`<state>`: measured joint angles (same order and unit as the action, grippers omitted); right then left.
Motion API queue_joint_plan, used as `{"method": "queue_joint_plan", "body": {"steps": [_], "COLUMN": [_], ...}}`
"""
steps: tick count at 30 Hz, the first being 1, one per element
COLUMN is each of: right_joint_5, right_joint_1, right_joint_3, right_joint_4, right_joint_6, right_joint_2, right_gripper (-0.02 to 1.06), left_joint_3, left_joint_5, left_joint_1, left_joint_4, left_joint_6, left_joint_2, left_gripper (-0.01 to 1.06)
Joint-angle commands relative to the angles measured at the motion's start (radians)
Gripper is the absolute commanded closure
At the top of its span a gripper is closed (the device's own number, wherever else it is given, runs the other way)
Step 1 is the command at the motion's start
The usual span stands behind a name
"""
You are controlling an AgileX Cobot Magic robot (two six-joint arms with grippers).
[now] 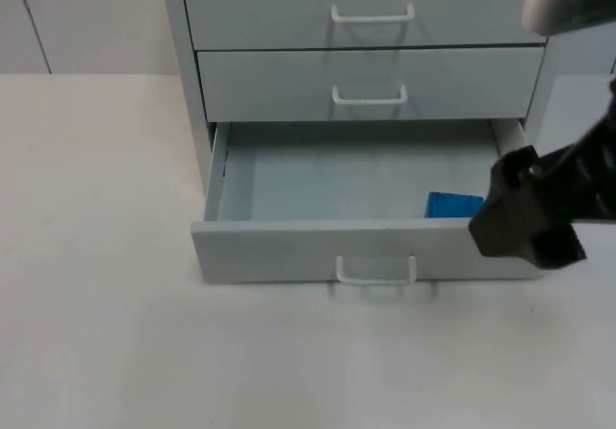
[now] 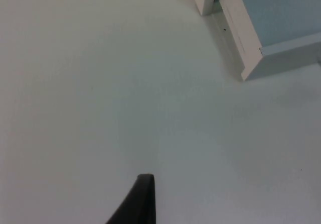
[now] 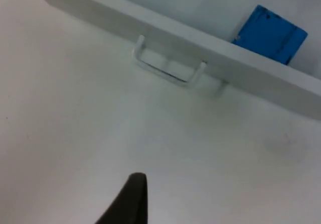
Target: Open the drawer with the left hand, place the block into the drawer with the right hand, then close the drawer with the left hand.
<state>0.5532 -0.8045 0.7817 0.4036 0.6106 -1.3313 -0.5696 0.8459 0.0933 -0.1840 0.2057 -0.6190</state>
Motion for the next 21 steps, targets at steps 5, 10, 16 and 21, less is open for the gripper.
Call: {"method": "queue_joint_plan", "body": {"steps": [5,10,16,21], "right_joint_5": [0.012,0.011,0.031,0.094], "right_joint_1": [0.095,0.281,0.588,0.803], "right_joint_3": [-0.005,-0.005,-0.005,-0.005], "right_joint_4": [-0.086,-0.216,-0.450,-0.586], "right_joint_6": [-0.114,-0.278,-0.528,-0.684], "right_joint_2": [0.013,0.013,0.017,0.045], "right_gripper": [-0.01,-0.01,-0.01,-0.01], "left_joint_3": [0.002,0.002,0.002,0.002], "left_joint_5": [-0.004,-0.007,-0.014,-0.018], "left_joint_1": [-0.002,-0.002,-0.002,-0.002], "left_joint_4": [-0.012,-0.012,-0.014,-0.017], "left_joint_6": [0.001,0.001,0.001,0.003], "left_joint_2": [0.006,0.006,0.006,0.006], "left_gripper": [0.00,0.00,0.00,0.00]}}
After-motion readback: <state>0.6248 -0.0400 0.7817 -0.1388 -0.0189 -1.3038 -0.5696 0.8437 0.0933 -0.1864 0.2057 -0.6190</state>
